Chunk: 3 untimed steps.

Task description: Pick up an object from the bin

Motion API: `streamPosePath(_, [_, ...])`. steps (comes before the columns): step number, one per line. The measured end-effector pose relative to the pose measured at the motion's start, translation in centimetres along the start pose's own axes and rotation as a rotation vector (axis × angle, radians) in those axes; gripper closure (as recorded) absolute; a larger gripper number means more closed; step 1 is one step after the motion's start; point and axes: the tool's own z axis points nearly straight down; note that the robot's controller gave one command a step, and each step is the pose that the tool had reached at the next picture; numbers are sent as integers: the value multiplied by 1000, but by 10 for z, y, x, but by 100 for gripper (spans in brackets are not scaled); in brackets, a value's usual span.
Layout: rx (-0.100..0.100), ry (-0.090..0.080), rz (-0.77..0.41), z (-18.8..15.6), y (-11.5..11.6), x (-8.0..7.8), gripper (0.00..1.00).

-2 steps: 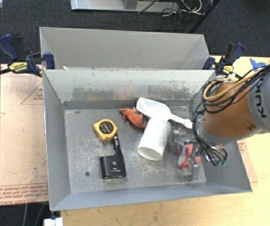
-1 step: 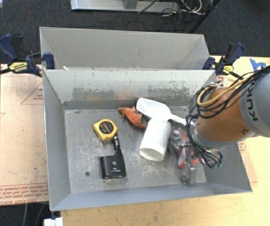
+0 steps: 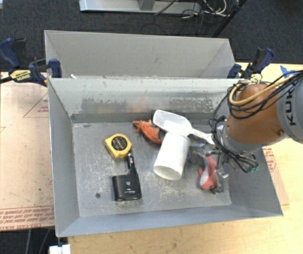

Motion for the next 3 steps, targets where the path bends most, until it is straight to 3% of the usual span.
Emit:
streamPosePath(1, [0, -2, 66, -8, -30, -16, 100])
streamPosePath(2, [0, -2, 66, -8, -30, -16, 100])
streamPosePath(3, [1, -6, 43, -140, -32, -23, 100])
